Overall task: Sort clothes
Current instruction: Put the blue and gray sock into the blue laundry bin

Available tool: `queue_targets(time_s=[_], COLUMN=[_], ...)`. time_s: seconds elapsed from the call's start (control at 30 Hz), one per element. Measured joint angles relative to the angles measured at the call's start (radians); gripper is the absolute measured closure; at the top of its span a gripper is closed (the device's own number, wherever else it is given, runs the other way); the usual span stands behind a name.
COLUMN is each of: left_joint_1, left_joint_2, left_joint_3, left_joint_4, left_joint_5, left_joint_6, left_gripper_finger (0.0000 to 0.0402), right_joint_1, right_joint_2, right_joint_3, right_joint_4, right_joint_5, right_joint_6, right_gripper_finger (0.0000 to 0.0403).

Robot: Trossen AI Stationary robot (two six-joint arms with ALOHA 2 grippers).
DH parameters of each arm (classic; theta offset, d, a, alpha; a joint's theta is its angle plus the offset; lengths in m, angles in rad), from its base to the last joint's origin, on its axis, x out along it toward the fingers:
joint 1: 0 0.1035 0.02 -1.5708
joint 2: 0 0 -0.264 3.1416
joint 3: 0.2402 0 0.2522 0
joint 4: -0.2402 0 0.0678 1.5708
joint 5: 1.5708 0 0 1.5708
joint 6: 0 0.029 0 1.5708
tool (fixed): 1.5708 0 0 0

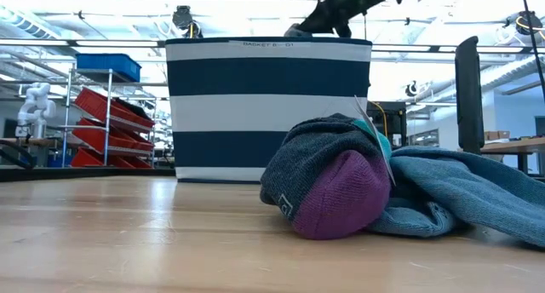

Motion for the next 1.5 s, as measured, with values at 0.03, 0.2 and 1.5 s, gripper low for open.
queue_targets(time_s=[0.03, 0.2, 1.5], left_joint_1=[0.0, 0.0, 0.0], left_joint_2=[0.0, 0.0, 0.0], left_joint_3=[0.0, 0.0, 0.0], left_joint_4=[0.0, 0.0, 0.0], left_joint_5=[0.0, 0.0, 0.0], left_joint_6=[0.0, 0.0, -0.001], left_gripper_finger=[0.026, 0.026, 0.026], right_joint_1=[-0.002, -0.001, -0.001], right_joint_2=[0.0, 0.0, 0.0], right_joint_3=[0.01, 0.041, 0.048], right_joint_4=[-0.014, -0.018, -0.017], right_joint_5=[-0.004, -0.007, 0.078], right_joint_6=[0.0, 0.0, 0.027], right_gripper_finger=[0.0402, 0.0402, 0.0369])
